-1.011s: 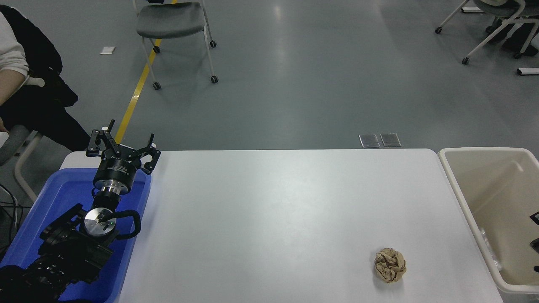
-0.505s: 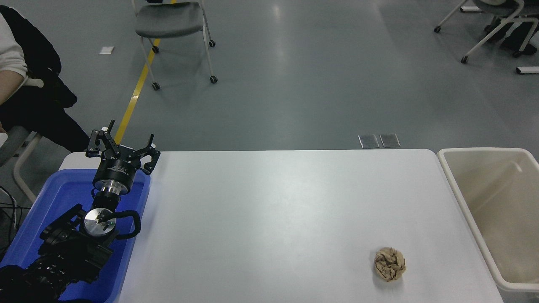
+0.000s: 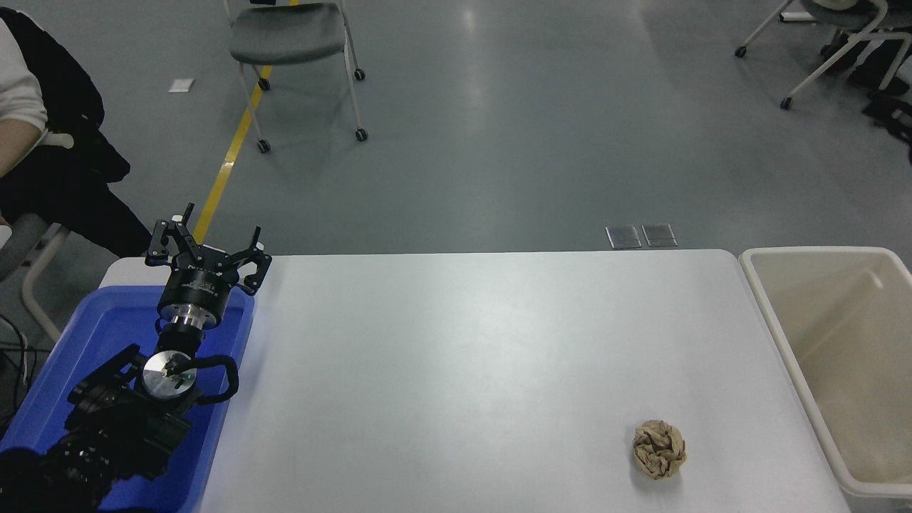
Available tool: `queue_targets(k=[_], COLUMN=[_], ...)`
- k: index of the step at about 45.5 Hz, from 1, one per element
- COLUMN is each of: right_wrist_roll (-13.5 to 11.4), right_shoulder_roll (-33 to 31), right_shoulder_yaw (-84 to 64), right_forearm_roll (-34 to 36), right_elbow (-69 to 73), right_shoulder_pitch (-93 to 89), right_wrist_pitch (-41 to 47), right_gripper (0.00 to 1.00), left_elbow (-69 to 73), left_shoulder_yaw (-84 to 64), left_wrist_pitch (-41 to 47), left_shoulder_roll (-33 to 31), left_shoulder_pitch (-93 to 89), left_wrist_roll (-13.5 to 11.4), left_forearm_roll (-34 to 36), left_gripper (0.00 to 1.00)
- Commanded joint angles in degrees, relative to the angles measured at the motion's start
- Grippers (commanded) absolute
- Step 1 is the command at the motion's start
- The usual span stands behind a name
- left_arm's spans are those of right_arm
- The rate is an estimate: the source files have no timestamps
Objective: Pick up foil plate and place in dustbin
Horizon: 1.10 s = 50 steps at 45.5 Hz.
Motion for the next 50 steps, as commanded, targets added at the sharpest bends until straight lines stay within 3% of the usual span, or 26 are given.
queue_targets(k=[1, 9, 24, 37, 50], right_wrist_roll=[-0.1, -0.2, -0.3, -0.2, -0.3], right_shoulder_roll=[8.1, 12.9, 17.4, 17.7, 17.8], right_shoulder_yaw=[-10.0, -10.5, -11.3, -12.4, -12.2], right_forearm_roll=[0.1, 0.1, 0.1, 0.6, 1.1], right_elbow=[8.9, 9.1, 15.5, 22.2, 25.6], right_shoulder_pitch=[13.6, 17.2, 22.0, 22.6, 22.2], right_wrist_pitch=[11.0, 22.6, 36.5, 45.8, 46.2], right_gripper=[1.00, 1.00, 1.00, 1.00, 1.00], left_elbow=[0.0, 0.0, 0.0, 0.0, 0.0], left_shoulder_yaw=[0.0, 0.0, 0.0, 0.0, 0.0], left_wrist_pitch=[0.0, 0.0, 0.0, 0.0, 0.0], left_shoulder_roll=[0.0, 0.0, 0.0, 0.0, 0.0], left_shoulder_pitch=[0.0, 0.0, 0.0, 0.0, 0.0], left_wrist_roll=[0.0, 0.0, 0.0, 0.0, 0.0], left_forearm_roll=[0.0, 0.0, 0.0, 0.0, 0.0], left_gripper=[0.99, 0.99, 0.99, 0.99, 0.99])
